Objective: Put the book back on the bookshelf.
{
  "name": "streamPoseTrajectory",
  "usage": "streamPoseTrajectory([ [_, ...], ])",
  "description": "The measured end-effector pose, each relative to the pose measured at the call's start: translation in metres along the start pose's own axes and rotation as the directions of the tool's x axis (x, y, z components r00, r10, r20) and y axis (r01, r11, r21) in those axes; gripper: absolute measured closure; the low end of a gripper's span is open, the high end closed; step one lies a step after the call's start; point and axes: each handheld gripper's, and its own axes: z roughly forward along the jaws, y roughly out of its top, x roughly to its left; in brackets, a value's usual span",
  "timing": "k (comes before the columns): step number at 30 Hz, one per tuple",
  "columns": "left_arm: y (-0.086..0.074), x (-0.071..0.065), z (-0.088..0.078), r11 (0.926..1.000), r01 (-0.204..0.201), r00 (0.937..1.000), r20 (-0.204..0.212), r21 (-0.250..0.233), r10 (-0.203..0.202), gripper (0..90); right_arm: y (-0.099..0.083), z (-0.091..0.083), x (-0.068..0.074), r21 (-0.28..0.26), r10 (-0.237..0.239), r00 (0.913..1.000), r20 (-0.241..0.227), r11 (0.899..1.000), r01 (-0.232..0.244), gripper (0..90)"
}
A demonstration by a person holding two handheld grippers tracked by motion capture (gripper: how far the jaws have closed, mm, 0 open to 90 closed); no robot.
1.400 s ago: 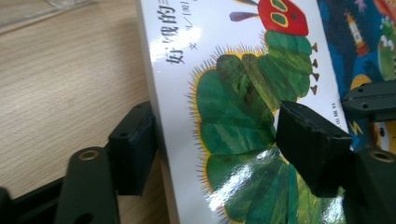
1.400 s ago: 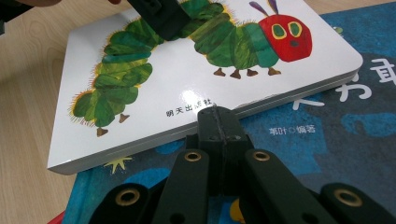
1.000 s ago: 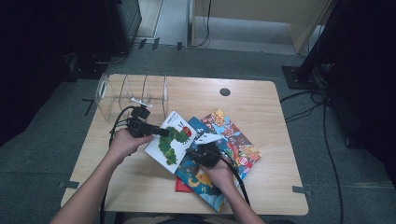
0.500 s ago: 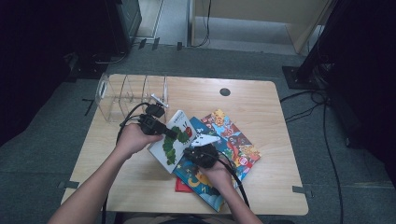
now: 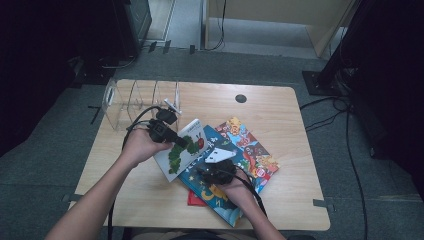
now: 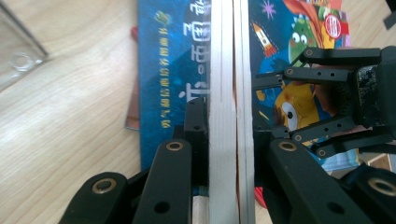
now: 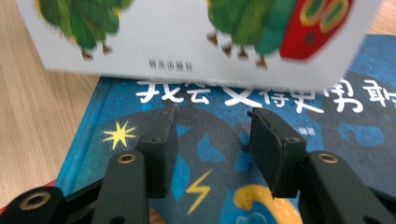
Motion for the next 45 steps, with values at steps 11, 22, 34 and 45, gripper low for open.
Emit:
streamPoseTrajectory([
  [11,-0.002,0.004,-0.019,0.9999,-0.008,0.9968,-0.080,-0.008,0.007,78.1,0.000,0.000,0.001,0.010,-0.023,0.9995,-0.024,1.000,0.023,38.9],
  [22,-0.004,0.013,-0.032,0.9998,0.018,0.9902,-0.138,-0.005,-0.018,78.1,0.000,0.001,0.001,0.020,-0.027,0.9994,-0.023,0.999,0.028,29.8],
  [34,-0.016,0.022,-0.044,0.9975,0.070,0.9811,-0.180,-0.011,-0.071,78.1,0.000,0.002,0.002,0.026,-0.038,0.9984,-0.040,0.999,0.039,24.9],
  [45,-0.026,0.031,-0.055,0.9894,0.143,0.9673,-0.208,-0.023,-0.145,78.1,0.000,0.002,0.002,0.035,-0.048,0.9976,-0.050,0.998,0.050,21.3],
])
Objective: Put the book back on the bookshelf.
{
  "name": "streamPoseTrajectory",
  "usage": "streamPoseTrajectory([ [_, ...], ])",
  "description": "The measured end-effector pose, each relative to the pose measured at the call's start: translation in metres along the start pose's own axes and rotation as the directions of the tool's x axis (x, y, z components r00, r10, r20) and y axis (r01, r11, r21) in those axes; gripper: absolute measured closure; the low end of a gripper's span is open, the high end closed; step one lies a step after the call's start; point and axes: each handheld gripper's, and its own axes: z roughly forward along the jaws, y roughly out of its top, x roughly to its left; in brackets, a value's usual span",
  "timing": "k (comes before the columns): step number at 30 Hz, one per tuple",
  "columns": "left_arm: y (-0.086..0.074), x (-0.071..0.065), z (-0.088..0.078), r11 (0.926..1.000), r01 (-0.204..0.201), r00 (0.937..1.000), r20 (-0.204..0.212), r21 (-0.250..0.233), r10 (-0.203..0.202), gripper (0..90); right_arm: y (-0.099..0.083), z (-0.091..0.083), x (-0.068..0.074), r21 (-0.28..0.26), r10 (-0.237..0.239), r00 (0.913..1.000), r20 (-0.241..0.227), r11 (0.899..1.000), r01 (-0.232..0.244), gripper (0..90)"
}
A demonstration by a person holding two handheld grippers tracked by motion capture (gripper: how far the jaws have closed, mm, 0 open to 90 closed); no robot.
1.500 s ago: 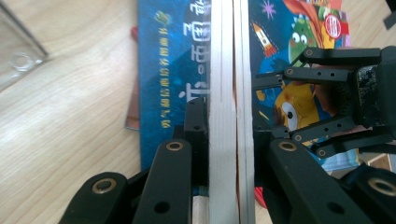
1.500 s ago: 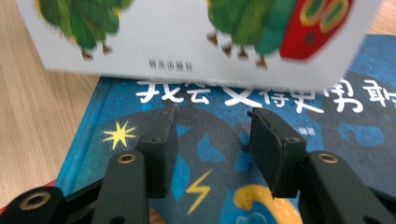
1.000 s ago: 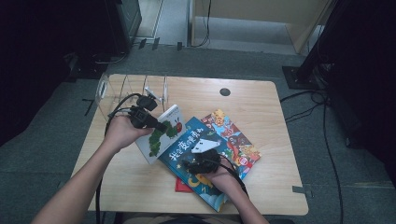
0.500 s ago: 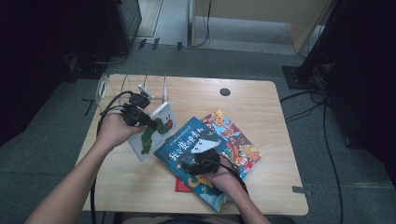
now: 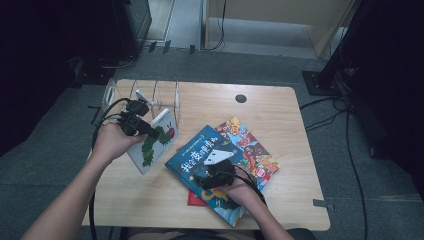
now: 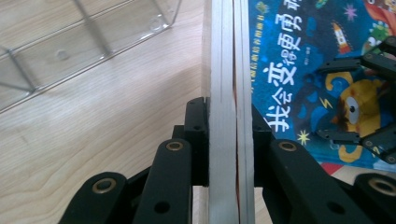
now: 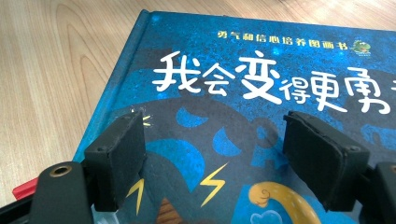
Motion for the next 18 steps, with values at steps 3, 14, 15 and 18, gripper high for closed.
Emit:
streamPoseTrajectory([
  [3,-0.0003,0.0016,0.0002,0.9997,0.026,0.9996,-0.012,-0.001,-0.026,78.1,0.0000,0.0000,0.0000,0.000,-0.001,1.0000,0.001,1.000,0.001,21.3],
  [14,-0.0005,0.0060,0.0029,0.9938,0.111,0.9935,-0.025,0.000,-0.111,78.1,0.0000,-0.0001,-0.0003,0.000,-0.001,1.0000,-0.001,1.000,0.001,21.3],
  [15,0.0001,0.0071,0.0033,0.9921,0.125,0.9918,-0.026,-0.002,-0.125,78.1,-0.0001,0.0000,-0.0003,-0.001,-0.001,1.0000,-0.001,1.000,0.001,21.3],
  [18,0.0024,0.0088,0.0044,0.9876,0.156,0.9874,-0.023,-0.009,-0.157,78.1,-0.0001,-0.0001,-0.0004,-0.001,0.001,1.0000,-0.001,1.000,-0.001,21.7],
])
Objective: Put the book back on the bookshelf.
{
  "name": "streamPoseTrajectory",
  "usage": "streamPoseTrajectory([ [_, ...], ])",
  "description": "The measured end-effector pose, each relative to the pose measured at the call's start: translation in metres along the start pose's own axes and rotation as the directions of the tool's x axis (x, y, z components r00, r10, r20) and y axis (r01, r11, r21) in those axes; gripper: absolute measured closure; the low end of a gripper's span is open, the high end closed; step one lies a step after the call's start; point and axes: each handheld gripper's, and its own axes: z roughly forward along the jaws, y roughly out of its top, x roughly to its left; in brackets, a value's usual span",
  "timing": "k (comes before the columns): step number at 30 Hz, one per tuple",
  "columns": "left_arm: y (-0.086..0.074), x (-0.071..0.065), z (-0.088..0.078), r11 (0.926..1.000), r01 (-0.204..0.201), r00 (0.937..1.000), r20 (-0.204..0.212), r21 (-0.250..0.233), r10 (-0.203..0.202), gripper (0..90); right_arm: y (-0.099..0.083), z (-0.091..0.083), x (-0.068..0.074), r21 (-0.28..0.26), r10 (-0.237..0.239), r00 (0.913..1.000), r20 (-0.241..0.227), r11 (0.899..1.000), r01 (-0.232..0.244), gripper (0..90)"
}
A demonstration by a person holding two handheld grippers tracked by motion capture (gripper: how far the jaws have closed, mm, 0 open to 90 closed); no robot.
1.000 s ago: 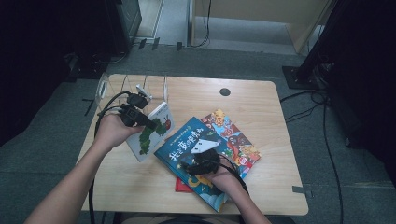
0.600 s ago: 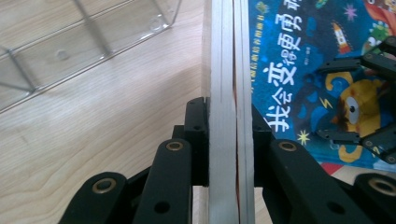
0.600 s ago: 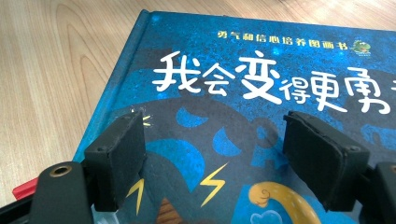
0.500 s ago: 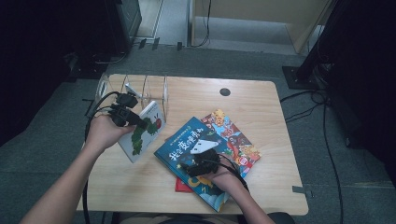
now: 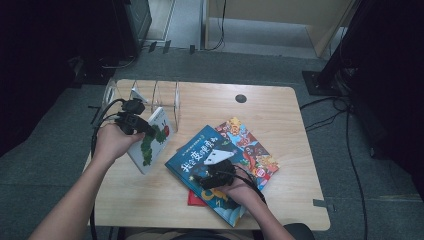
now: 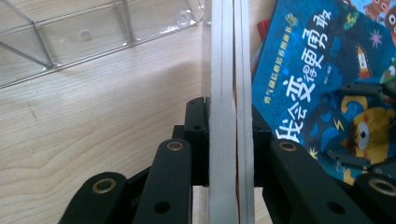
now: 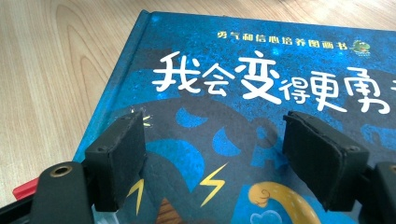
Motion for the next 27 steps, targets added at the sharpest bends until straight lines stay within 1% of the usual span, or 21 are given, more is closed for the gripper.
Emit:
streamPoseTrajectory([
  [2,0.002,0.000,0.000,0.9996,0.025,0.9996,0.012,-0.010,-0.025,78.1,0.000,0.000,0.000,0.000,0.001,1.0000,0.000,1.000,-0.001,21.9],
  [5,0.006,-0.001,0.002,0.9989,0.043,0.9991,0.001,-0.017,-0.043,78.1,0.000,0.000,0.000,-0.002,0.003,1.0000,-0.001,1.000,-0.003,22.0],
  [7,0.010,0.000,0.004,0.9979,0.063,0.9980,-0.002,-0.014,-0.063,78.1,0.000,0.000,0.000,-0.003,0.005,1.0000,-0.002,1.000,-0.005,22.1],
  [11,0.018,-0.001,0.006,0.9970,0.076,0.9971,-0.010,-0.018,-0.076,78.0,0.000,0.000,0.000,-0.003,0.006,1.0000,-0.002,1.000,-0.006,22.2],
  [12,0.020,-0.001,0.008,0.9964,0.084,0.9964,-0.014,-0.017,-0.084,78.1,0.000,0.000,0.000,-0.004,0.006,1.0000,-0.002,1.000,-0.007,22.2],
  [15,0.026,-0.002,0.010,0.9958,0.090,0.9954,-0.032,-0.014,-0.090,78.1,0.000,0.000,0.000,-0.002,0.004,1.0000,-0.001,1.000,-0.004,22.2],
  [17,0.030,-0.003,0.012,0.9955,0.094,0.9951,-0.031,-0.012,-0.094,78.1,0.000,0.000,0.000,-0.002,0.005,1.0000,-0.002,1.000,-0.005,22.4],
  [19,0.034,-0.005,0.012,0.9953,0.096,0.9947,-0.035,-0.014,-0.097,78.1,0.000,0.000,0.000,-0.003,0.006,1.0000,-0.001,1.000,-0.006,22.6],
  [21,0.038,-0.006,0.012,0.9959,0.088,0.9950,-0.045,-0.019,-0.089,78.0,0.000,0.000,0.000,-0.005,0.007,1.0000,0.003,1.000,-0.007,23.0],
  [23,0.041,-0.005,0.012,0.9943,0.103,0.9932,-0.051,-0.024,-0.105,78.1,0.000,0.000,0.000,-0.004,0.005,1.0000,0.003,1.000,-0.005,23.1],
  [25,0.044,-0.004,0.012,0.9938,0.109,0.9923,-0.057,-0.023,-0.110,78.1,0.000,0.000,0.000,-0.004,0.006,1.0000,0.005,1.000,-0.006,23.3],
  [27,0.047,-0.004,0.013,0.9931,0.115,0.9917,-0.054,-0.021,-0.116,78.1,0.000,0.000,0.000,-0.004,0.005,1.0000,0.005,1.000,-0.005,23.3],
])
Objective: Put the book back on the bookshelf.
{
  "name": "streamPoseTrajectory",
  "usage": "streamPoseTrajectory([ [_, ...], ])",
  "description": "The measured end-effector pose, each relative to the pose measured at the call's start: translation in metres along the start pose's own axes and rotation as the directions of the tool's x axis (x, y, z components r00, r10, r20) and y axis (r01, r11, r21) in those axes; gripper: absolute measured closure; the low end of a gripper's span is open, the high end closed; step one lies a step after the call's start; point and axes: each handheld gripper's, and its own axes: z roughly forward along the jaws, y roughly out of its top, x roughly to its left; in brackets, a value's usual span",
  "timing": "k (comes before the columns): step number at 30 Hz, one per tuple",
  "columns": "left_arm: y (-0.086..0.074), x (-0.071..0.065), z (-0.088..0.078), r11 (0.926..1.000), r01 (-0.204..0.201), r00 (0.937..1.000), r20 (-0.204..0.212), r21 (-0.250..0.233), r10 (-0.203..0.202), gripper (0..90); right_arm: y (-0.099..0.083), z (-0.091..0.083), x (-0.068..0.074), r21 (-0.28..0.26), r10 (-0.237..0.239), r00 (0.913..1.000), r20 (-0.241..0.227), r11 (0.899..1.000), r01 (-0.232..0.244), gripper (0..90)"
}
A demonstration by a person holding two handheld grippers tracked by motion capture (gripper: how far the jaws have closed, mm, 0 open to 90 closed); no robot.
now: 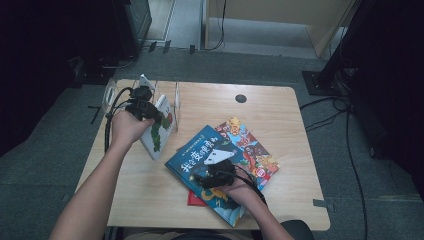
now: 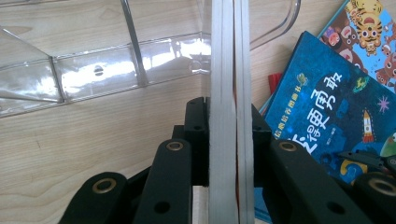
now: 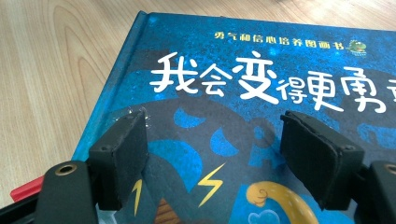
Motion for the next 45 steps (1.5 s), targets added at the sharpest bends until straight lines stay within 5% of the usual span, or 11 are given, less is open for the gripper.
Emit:
streamPoseTrajectory([
  [12,0.020,-0.001,0.004,0.9983,0.046,0.9985,-0.029,-0.036,-0.047,78.1,0.000,0.000,0.000,-0.001,-0.001,1.0000,0.003,1.000,0.001,23.7],
  [16,0.030,0.001,0.007,0.9959,0.071,0.9975,-0.004,-0.057,-0.071,78.1,0.000,0.000,0.000,-0.001,-0.001,1.0000,0.004,1.000,0.001,23.7],
  [45,0.052,0.001,0.037,0.9936,0.072,0.9957,-0.052,-0.086,-0.077,78.0,0.000,-0.001,0.001,-0.002,0.002,1.0000,0.010,1.000,-0.002,24.5],
])
